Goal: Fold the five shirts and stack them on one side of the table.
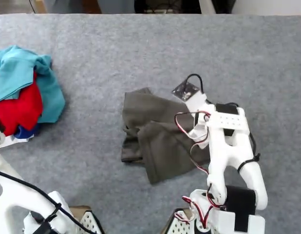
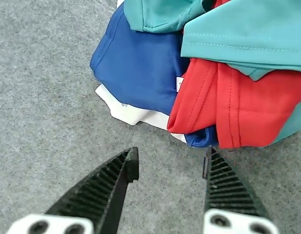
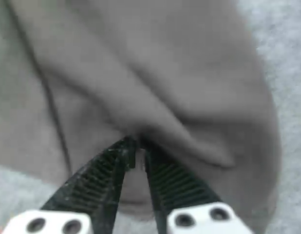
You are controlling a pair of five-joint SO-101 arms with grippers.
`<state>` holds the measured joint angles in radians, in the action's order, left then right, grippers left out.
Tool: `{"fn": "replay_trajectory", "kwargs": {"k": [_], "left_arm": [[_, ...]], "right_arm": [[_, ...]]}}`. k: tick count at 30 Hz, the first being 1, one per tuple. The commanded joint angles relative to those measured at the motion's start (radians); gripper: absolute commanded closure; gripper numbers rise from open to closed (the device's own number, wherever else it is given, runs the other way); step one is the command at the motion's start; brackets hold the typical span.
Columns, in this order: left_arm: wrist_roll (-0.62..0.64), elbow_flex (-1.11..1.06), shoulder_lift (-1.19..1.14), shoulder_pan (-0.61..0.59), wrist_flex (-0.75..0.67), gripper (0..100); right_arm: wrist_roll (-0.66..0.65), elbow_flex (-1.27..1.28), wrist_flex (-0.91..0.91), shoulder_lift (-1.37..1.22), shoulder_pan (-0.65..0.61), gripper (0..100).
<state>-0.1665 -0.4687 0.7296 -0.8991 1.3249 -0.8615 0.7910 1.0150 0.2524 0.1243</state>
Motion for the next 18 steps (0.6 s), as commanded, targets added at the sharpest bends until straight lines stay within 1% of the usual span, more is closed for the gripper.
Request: {"fn": "replay_trajectory", "kwargs": {"k": [1, 2, 4, 9, 12, 13, 14, 18], "left_arm": [[-0.003, 0.007, 0.023, -0.004, 0.006, 77], [-0.003, 0.005, 0.023, -0.005, 0.008, 77], [-0.003, 0.005, 0.023, -0.008, 0.008, 77], [-0.003, 0.007, 0.023, -0.005, 0.020, 77], [-0.003, 0.007, 0.023, -0.005, 0.023, 77], [-0.003, 0.007, 0.023, -0.005, 0.023, 77], [-0.003, 0.007, 0.025, -0.005, 0.023, 77], [-0.003, 0.013, 0.031, -0.005, 0.023, 77]], "right_arm": [[0.015, -0.022, -0.112, 0.004, 0.041, 97.2], [0.015, -0.031, -0.150, 0.002, 0.052, 98.6], [0.015, -0.038, -0.259, 0.002, 0.071, 98.2], [0.015, -0.012, -0.641, -0.025, 0.075, 98.2], [0.015, -0.022, -0.818, -0.084, 0.075, 98.2], [0.015, -0.028, -0.836, -0.094, 0.075, 98.2], [0.015, -0.042, -0.818, -0.104, 0.080, 98.2], [0.015, -0.108, -0.628, -0.065, 0.104, 98.2]]}}
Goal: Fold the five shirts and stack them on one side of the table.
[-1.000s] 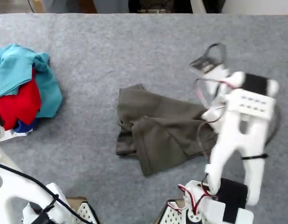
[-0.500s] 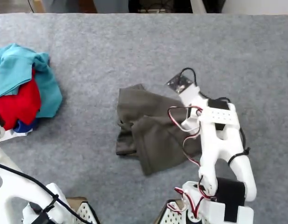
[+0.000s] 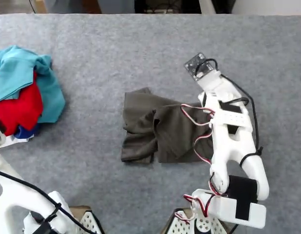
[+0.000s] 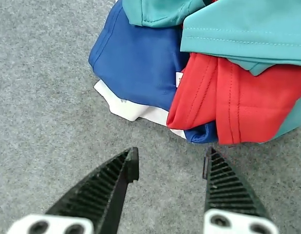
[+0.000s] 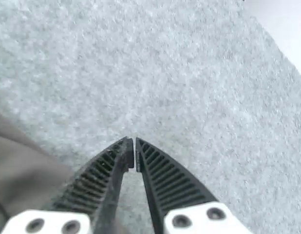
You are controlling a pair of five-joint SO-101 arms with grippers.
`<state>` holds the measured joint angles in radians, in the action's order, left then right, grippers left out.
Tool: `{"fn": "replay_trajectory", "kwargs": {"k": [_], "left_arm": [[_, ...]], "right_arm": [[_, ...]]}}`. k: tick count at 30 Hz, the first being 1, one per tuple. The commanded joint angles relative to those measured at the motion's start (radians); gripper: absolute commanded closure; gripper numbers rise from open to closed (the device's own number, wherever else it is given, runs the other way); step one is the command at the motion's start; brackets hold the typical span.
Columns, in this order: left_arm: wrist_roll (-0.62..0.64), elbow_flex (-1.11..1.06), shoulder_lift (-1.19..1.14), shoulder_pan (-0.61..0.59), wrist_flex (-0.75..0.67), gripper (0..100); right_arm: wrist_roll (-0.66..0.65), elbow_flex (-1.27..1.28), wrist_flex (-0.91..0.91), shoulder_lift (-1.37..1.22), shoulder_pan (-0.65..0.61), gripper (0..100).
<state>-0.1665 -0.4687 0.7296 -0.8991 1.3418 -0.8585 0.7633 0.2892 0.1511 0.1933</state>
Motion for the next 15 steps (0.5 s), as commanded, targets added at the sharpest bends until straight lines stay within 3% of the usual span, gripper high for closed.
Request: {"fn": "replay_trajectory", "kwargs": {"k": [1, 5, 10, 15], "left_arm": [[-0.003, 0.015, 0.031, -0.005, 0.005, 77], [-0.003, 0.016, 0.032, -0.005, 0.005, 77], [-0.003, 0.016, 0.034, -0.007, 0.006, 77], [-0.003, 0.015, 0.034, -0.007, 0.063, 77]], "right_arm": [[0.012, -0.101, 0.150, 0.061, 0.044, 98.2], [0.012, -0.182, 0.379, 0.196, 0.086, 98.2], [0.003, -0.260, 0.852, 0.437, 0.071, 98.1], [0.003, -0.211, 1.102, 0.661, 0.026, 98.1]]}}
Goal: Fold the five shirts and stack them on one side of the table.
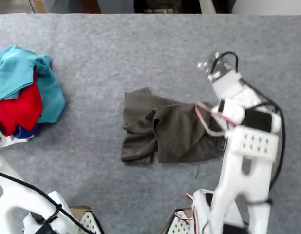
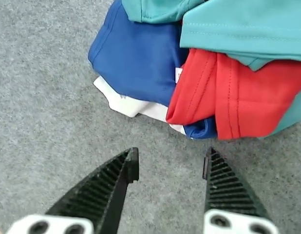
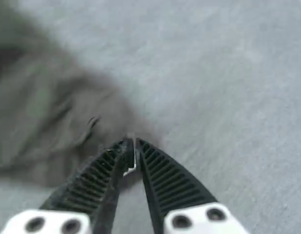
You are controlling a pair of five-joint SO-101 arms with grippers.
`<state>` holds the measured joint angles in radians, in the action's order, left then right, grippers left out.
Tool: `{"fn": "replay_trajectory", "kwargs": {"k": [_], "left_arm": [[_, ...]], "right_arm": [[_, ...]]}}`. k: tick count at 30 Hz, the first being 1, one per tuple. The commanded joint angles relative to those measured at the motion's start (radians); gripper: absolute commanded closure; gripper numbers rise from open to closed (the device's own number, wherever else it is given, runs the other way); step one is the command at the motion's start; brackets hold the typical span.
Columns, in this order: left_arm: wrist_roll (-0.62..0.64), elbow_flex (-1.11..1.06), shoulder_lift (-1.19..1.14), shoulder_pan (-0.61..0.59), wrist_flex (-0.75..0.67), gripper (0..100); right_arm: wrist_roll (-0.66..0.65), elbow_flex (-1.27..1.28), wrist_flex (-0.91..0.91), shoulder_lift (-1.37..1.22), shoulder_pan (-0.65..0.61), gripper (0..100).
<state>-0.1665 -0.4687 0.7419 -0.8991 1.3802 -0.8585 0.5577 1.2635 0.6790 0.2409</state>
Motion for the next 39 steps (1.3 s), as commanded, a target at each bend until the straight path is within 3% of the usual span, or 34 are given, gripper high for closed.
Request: {"fn": "replay_trajectory", "kwargs": {"k": [1, 6, 9, 13, 20, 31, 39], "left_arm": [[-0.003, 0.013, 0.021, -0.007, 0.026, 77], [-0.003, 0.008, 0.021, -0.007, 0.029, 77], [-0.005, 0.007, 0.021, -0.007, 0.031, 78], [-0.011, 0.007, 0.021, -0.007, 0.031, 82], [-0.011, 0.005, 0.021, -0.007, 0.031, 82], [-0.012, 0.005, 0.020, -0.005, 0.023, 82], [-0.012, -0.010, 0.014, -0.005, -0.011, 82]], "right_arm": [[0.003, 0.016, 0.157, 0.176, -0.026, 98.1], [0.043, 0.147, 0.350, 0.346, -0.098, 97.6], [0.235, 0.214, 0.411, 0.352, -0.166, 97.5], [0.522, 0.220, 0.362, 0.262, -0.245, 96.8], [0.873, 0.150, 0.362, -0.056, -0.463, 82.0], [1.037, 0.099, 0.233, -0.306, -0.485, 82.8], [1.045, 0.189, 0.114, -0.394, -0.485, 82.8]]}}
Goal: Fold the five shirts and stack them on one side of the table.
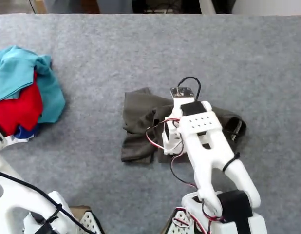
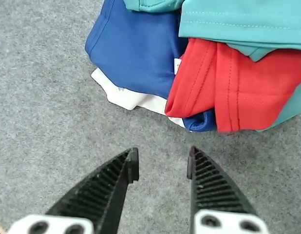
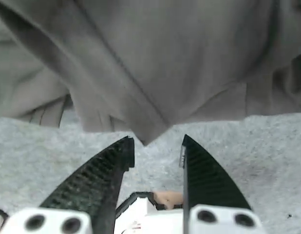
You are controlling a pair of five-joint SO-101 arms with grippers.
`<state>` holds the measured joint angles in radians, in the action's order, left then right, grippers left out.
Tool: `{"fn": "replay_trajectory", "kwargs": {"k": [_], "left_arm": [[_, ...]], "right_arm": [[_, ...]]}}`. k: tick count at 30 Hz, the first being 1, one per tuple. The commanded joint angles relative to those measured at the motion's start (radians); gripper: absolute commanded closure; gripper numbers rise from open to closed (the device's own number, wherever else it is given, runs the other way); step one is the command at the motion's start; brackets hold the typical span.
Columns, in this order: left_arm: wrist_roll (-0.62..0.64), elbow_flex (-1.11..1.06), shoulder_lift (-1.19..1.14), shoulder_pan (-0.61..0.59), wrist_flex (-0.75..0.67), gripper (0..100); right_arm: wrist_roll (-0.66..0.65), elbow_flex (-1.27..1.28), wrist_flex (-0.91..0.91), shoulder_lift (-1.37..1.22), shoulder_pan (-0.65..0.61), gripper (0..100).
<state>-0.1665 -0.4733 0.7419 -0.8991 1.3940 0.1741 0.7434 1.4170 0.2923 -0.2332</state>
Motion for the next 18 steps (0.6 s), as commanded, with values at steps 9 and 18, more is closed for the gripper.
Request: {"fn": "replay_trajectory", "kwargs": {"k": [9, 18], "left_arm": [[-0.012, -0.025, 0.021, -0.005, -0.057, 82], [-0.012, -0.025, 0.021, -0.005, -0.057, 82]], "right_arm": [[0.012, 0.047, -0.149, -0.016, -0.008, 82.8], [0.011, 0.076, -0.198, -0.015, -0.005, 95.3]]}}
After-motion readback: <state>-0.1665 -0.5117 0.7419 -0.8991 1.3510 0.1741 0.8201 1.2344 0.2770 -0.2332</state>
